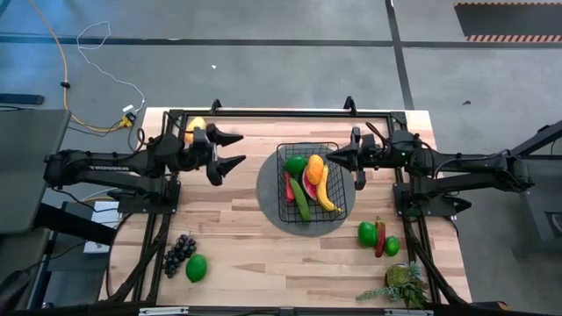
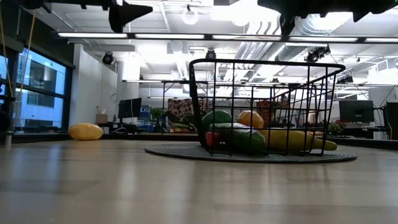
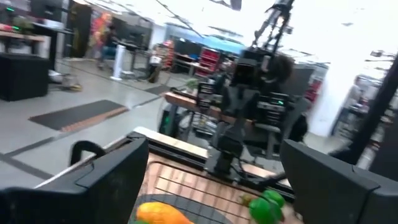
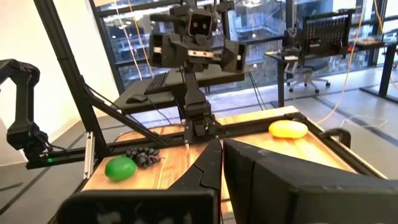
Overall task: Build produce basket
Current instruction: Put the yellow mango into the black wire basket
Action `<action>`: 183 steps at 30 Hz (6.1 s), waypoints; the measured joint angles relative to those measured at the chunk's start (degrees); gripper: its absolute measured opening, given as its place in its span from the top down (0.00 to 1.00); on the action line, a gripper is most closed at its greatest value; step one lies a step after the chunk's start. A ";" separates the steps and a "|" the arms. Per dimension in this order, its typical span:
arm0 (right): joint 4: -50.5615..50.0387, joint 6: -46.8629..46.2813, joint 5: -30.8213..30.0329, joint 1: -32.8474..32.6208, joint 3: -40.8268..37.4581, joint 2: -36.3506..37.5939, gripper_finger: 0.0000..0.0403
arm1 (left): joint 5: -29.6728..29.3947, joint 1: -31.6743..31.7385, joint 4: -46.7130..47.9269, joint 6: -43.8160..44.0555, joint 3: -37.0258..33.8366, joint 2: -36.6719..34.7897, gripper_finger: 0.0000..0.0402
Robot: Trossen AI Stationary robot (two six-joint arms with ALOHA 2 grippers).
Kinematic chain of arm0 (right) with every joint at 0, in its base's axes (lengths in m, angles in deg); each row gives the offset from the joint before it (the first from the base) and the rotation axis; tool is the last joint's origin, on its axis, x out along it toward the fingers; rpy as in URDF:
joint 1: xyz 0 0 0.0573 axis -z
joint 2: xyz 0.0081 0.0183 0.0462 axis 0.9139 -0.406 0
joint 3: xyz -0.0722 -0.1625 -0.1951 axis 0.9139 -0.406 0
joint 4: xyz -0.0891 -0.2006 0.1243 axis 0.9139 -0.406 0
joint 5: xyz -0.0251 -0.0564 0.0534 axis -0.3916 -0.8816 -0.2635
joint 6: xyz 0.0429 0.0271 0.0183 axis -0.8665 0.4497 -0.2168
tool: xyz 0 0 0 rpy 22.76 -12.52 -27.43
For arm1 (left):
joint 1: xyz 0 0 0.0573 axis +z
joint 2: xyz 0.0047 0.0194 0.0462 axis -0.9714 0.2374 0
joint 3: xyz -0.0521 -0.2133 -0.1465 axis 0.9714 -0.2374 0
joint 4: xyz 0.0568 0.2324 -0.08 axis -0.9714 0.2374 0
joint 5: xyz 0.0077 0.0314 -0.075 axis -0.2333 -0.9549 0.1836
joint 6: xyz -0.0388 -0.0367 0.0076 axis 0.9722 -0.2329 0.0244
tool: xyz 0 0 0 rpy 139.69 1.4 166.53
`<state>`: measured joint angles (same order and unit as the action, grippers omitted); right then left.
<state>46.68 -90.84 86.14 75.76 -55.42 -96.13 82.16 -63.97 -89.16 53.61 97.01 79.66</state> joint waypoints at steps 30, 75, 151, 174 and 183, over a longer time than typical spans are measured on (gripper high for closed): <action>-2.57 0.44 0.00 0.01 -0.02 0.01 1.00 | 2.68 -0.02 1.33 -1.18 0.00 0.09 0.13; -6.10 -1.03 -2.25 0.00 -0.02 0.00 1.00 | -16.28 41.59 71.12 6.41 25.94 36.88 0.13; -11.90 -4.26 -2.21 0.02 -0.02 0.02 1.00 | -49.49 39.74 56.64 57.29 13.75 45.08 1.00; -10.32 -7.85 -2.49 -0.08 -0.02 0.02 1.00 | -40.68 28.97 59.30 60.63 13.77 48.92 1.00; -10.26 -7.04 -3.02 -0.07 -0.02 0.02 1.00 | -43.08 21.34 60.04 63.30 13.77 45.84 1.00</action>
<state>36.42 -97.88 83.12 75.70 -55.44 -96.11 39.08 -42.64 -29.13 116.91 110.78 125.50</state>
